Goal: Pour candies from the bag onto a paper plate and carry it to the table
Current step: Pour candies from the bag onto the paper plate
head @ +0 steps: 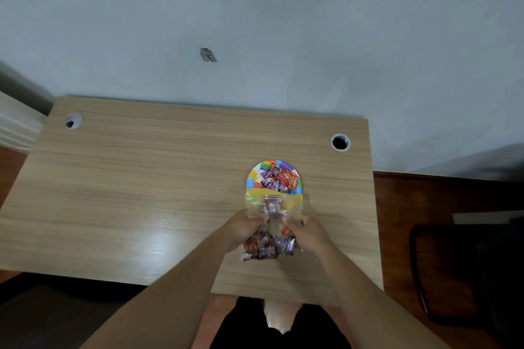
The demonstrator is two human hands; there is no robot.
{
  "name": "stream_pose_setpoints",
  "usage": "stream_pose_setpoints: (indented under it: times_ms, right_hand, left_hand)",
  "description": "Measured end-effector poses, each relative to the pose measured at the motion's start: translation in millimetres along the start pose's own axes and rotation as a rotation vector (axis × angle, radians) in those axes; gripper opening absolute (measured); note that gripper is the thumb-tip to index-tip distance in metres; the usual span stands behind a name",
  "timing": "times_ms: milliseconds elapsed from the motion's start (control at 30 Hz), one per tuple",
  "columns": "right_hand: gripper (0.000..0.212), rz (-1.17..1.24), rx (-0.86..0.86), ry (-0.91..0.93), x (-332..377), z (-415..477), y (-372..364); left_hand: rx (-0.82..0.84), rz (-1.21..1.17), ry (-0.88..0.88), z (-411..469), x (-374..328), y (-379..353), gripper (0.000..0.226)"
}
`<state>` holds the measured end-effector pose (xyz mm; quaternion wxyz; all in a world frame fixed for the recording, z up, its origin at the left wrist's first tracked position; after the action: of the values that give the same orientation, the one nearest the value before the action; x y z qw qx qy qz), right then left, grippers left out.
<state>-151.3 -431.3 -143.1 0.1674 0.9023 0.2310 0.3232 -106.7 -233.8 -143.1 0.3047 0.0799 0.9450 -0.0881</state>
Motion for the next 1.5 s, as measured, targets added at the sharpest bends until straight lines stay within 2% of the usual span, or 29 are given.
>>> stream_pose_setpoints:
  times_ms: [167, 300, 533, 633, 933, 1067, 1500]
  right_hand:
    - [0.046, 0.054, -0.004, -0.014, 4.2, -7.1, 2.2]
    - [0.034, 0.06, 0.029, -0.002, 4.9, -8.7, 2.2]
    - [0.021, 0.036, 0.056, 0.007, 5.6, -13.1, -2.6]
    - [0.032, 0.04, 0.049, 0.014, 11.1, -19.3, -0.1]
    - [0.047, -0.026, -0.016, 0.03, 23.0, -26.5, 8.5]
    - [0.046, -0.003, -0.025, 0.044, 27.5, -32.8, 11.8]
    - [0.043, 0.023, -0.008, 0.066, 28.7, -39.5, 16.1]
  left_hand:
    - [0.02, -0.055, -0.005, -0.8, -2.3, 0.6, 0.026]
    - [0.077, -0.081, 0.019, -4.1, -0.6, -0.3, 0.015]
    - [0.015, -0.045, 0.02, -3.7, 2.8, 6.6, 0.021]
    - [-0.022, -0.027, 0.013, -2.5, 5.5, 11.8, 0.02]
    - [-0.093, -0.11, -0.054, -4.4, -3.3, 17.1, 0.019]
    - [-0.11, -0.121, -0.059, -6.4, -5.6, 17.3, 0.021]
    - [0.013, -0.077, -0.024, -21.3, -14.3, 15.3, 0.026]
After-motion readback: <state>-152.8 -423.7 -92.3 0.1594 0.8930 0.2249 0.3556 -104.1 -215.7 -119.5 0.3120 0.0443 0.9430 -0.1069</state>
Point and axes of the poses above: each hand's wrist, its own z-axis towards the middle knuckle, its own y-axis out of the back of the hand, x = y × z, the point moved 8 cm from there along z, towards the middle knuckle, and after that the axes turned 14 degrees about -z, right-handed, at the moved point
